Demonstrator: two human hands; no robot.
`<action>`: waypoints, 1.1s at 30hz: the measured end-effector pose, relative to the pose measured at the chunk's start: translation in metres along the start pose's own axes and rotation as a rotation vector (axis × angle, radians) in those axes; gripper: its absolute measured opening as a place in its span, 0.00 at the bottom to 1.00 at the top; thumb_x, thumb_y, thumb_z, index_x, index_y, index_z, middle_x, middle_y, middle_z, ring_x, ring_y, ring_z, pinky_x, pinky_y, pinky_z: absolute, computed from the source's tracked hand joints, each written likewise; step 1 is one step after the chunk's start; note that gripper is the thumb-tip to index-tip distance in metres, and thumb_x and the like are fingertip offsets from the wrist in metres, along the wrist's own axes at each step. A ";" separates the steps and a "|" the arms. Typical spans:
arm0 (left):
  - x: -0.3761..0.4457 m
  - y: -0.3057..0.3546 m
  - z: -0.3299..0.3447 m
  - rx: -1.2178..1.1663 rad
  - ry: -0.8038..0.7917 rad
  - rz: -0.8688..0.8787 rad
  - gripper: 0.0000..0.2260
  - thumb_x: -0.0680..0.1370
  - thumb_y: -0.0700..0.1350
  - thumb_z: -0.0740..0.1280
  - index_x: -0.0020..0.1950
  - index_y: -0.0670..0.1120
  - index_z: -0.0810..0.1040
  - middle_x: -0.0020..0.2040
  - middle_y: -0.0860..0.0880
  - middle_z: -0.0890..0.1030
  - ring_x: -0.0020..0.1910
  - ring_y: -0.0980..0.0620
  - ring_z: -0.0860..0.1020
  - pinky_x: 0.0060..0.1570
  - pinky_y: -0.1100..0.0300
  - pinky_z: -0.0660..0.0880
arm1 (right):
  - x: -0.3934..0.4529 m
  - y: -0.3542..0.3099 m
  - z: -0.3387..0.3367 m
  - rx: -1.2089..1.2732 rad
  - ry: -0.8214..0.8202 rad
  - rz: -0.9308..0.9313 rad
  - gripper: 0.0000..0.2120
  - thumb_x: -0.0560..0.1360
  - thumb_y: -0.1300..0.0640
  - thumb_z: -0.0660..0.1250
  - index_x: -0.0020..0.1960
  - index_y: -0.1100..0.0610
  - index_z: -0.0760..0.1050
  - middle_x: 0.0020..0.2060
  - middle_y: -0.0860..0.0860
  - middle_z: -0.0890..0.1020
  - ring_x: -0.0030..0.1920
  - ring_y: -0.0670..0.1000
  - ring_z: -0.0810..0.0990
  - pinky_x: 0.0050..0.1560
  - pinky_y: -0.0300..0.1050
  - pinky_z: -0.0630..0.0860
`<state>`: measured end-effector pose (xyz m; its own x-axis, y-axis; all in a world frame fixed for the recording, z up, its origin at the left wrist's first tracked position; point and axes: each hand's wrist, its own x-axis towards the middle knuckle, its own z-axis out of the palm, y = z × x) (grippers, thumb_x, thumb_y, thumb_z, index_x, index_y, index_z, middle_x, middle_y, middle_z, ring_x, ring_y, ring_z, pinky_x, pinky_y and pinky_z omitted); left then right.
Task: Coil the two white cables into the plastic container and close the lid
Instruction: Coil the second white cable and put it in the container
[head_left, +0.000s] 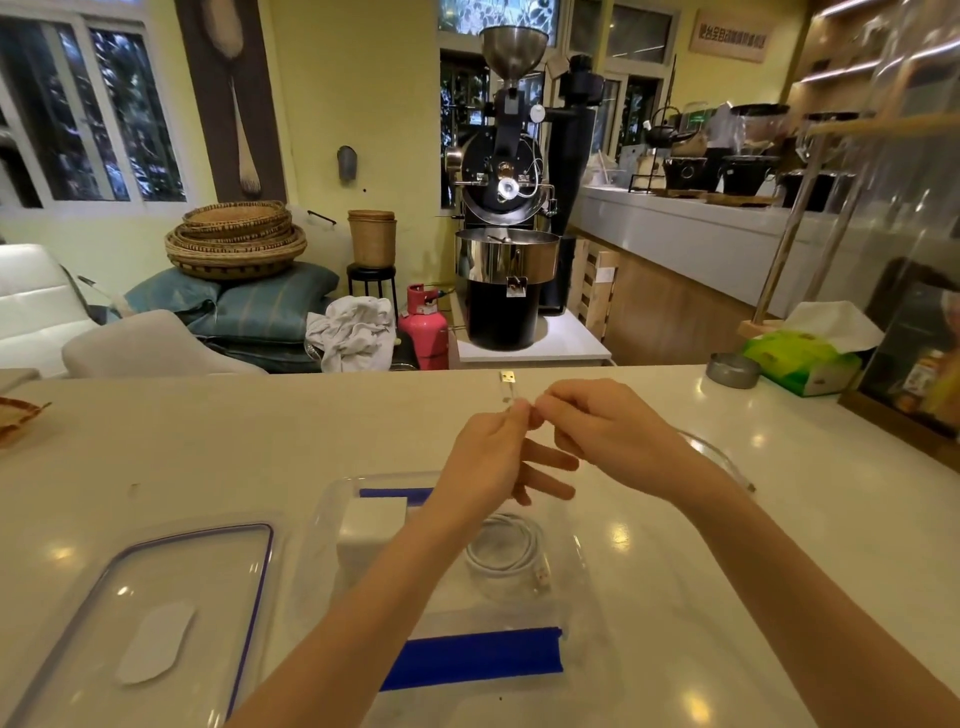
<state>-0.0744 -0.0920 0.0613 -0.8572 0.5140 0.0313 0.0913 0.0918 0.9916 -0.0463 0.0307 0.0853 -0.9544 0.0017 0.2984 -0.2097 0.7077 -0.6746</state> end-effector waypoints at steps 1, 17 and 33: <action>0.002 -0.001 0.000 -0.038 0.027 0.005 0.19 0.81 0.51 0.48 0.56 0.43 0.75 0.38 0.46 0.84 0.29 0.55 0.82 0.25 0.66 0.73 | -0.002 -0.001 0.003 -0.003 0.006 -0.010 0.13 0.79 0.56 0.56 0.45 0.58 0.77 0.29 0.43 0.75 0.30 0.39 0.75 0.35 0.33 0.68; 0.013 0.024 -0.034 -0.858 -0.163 -0.036 0.23 0.82 0.51 0.46 0.55 0.39 0.76 0.43 0.47 0.86 0.40 0.55 0.84 0.36 0.66 0.80 | -0.024 0.007 0.026 -0.032 -0.347 -0.057 0.12 0.80 0.52 0.52 0.44 0.49 0.73 0.27 0.45 0.73 0.28 0.42 0.71 0.36 0.36 0.71; -0.018 0.013 -0.017 -0.022 -0.314 -0.063 0.23 0.81 0.52 0.48 0.54 0.40 0.78 0.33 0.48 0.84 0.23 0.57 0.77 0.27 0.66 0.70 | 0.010 0.014 -0.011 -0.090 -0.211 0.004 0.11 0.73 0.58 0.67 0.32 0.50 0.78 0.23 0.44 0.76 0.25 0.40 0.72 0.31 0.31 0.69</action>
<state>-0.0666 -0.1143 0.0760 -0.6619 0.7466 -0.0673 0.0293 0.1154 0.9929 -0.0567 0.0484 0.0863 -0.9805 -0.1362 0.1413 -0.1946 0.7681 -0.6100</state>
